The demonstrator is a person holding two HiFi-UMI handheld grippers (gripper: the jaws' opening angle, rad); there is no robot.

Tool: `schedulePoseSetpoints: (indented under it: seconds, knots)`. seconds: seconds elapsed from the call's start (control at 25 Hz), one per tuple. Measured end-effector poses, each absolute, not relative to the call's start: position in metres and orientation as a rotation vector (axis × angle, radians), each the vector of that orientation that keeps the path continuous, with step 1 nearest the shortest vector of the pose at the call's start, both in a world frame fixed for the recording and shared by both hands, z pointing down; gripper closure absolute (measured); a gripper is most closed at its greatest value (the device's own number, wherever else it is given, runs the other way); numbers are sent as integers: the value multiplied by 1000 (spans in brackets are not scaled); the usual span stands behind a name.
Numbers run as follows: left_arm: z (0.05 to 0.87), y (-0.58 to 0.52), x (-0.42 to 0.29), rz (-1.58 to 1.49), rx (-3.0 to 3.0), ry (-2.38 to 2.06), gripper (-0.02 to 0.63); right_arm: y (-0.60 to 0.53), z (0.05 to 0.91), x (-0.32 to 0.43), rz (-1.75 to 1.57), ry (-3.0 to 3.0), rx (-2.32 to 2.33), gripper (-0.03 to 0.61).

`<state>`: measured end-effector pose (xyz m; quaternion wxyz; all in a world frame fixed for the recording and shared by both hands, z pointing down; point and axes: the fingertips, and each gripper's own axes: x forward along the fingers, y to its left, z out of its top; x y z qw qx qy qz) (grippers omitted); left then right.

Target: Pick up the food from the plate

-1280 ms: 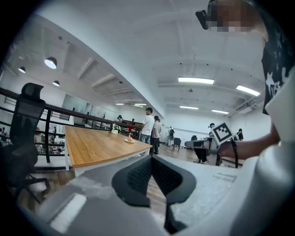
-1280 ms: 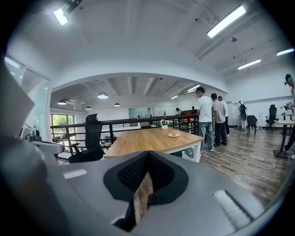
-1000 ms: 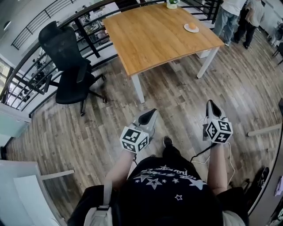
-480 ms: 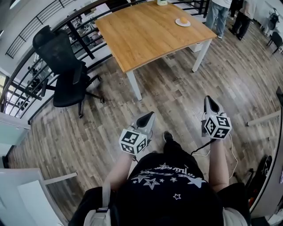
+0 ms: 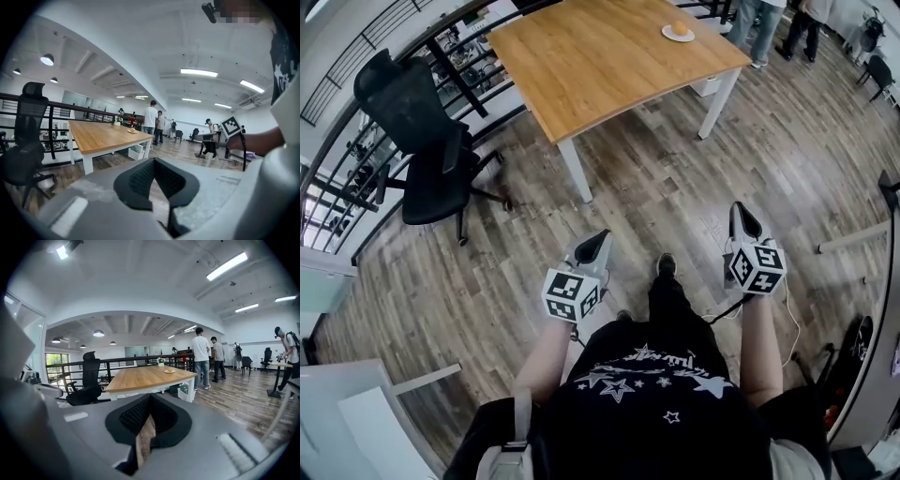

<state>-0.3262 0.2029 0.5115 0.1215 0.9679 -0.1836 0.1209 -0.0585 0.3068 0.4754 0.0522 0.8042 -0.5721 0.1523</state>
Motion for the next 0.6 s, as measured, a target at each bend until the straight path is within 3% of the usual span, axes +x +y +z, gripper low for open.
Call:
schedulePoseSetpoints:
  seconds: [0.36, 0.6]
  knots:
    - [527, 153, -293, 397, 2759, -601, 612, 228, 487, -12, 474, -1813, 2406, 578]
    - [513, 100, -232, 403, 2791, -625, 612, 160, 477, 50, 463, -1865, 2391, 578]
